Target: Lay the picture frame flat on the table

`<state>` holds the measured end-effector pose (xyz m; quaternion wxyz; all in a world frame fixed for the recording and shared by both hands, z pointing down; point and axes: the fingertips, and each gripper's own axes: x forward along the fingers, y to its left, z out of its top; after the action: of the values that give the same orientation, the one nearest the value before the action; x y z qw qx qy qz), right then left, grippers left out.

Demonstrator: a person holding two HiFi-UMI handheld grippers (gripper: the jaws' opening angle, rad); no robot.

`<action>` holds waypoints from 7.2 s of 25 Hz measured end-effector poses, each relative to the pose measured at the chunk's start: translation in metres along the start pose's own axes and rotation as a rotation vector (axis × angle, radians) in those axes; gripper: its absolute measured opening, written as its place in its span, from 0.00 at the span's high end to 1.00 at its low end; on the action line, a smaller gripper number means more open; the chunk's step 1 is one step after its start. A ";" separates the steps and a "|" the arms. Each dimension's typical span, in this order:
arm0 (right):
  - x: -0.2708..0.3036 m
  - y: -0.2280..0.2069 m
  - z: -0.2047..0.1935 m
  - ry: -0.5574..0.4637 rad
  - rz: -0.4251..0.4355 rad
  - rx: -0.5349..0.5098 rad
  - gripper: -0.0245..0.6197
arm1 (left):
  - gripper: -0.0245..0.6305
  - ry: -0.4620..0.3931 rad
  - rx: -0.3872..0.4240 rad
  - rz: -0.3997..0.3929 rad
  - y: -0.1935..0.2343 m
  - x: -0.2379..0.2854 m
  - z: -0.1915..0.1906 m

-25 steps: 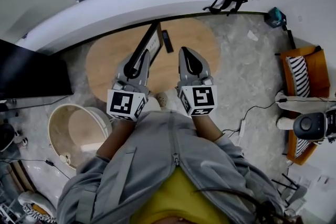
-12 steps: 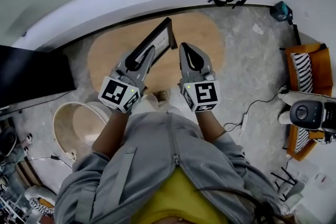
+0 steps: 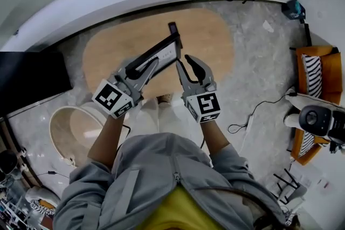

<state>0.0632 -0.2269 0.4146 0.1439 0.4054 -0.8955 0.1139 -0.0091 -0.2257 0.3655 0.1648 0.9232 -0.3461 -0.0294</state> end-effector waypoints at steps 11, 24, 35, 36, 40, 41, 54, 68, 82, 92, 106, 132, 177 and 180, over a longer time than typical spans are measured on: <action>0.043 -0.005 -0.085 0.073 0.141 -0.027 0.76 | 0.95 0.058 -0.029 -0.214 0.029 0.011 -0.088; 0.054 0.029 -0.172 0.172 0.411 -0.124 0.78 | 0.95 0.155 -0.069 -0.468 0.034 -0.004 -0.169; 0.046 0.029 -0.186 0.113 0.411 -0.114 0.85 | 0.73 0.177 -0.068 -0.464 0.040 0.004 -0.191; 0.045 0.028 -0.187 0.119 0.409 -0.127 0.85 | 0.69 0.183 -0.068 -0.460 0.041 0.005 -0.192; 0.040 0.022 -0.186 0.104 0.385 -0.123 0.85 | 0.59 0.204 -0.067 -0.428 0.044 0.009 -0.203; 0.039 0.020 -0.184 0.091 0.373 -0.105 0.85 | 0.58 0.211 -0.071 -0.414 0.046 0.008 -0.207; 0.040 0.005 -0.181 0.042 0.308 -0.002 0.85 | 0.67 0.237 -0.251 -0.205 0.084 -0.003 -0.270; 0.107 -0.004 -0.317 0.309 0.332 0.260 0.85 | 0.78 0.470 -0.356 0.027 0.140 -0.029 -0.386; 0.105 -0.012 -0.421 0.521 0.201 0.600 0.84 | 0.79 0.684 -0.519 0.048 0.132 -0.031 -0.473; 0.101 -0.016 -0.442 0.569 0.139 0.727 0.83 | 0.79 0.719 -0.553 0.127 0.133 -0.027 -0.490; 0.101 -0.020 -0.452 0.616 -0.004 0.796 0.83 | 0.77 0.756 -0.539 0.324 0.135 -0.027 -0.495; 0.001 -0.044 -0.389 0.731 -0.418 0.538 0.96 | 0.96 0.842 -0.251 0.500 0.101 -0.068 -0.400; -0.162 -0.038 0.195 -0.296 -0.411 -0.040 0.96 | 0.96 -0.034 0.337 0.466 -0.057 -0.029 0.162; -0.168 -0.037 0.197 -0.303 -0.400 -0.053 0.96 | 0.96 -0.037 0.346 0.465 -0.065 -0.028 0.162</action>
<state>0.1650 -0.1972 0.1755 0.0381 0.5833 -0.8114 -0.0026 -0.0169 -0.2072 0.1899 0.0006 0.8327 -0.5513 0.0520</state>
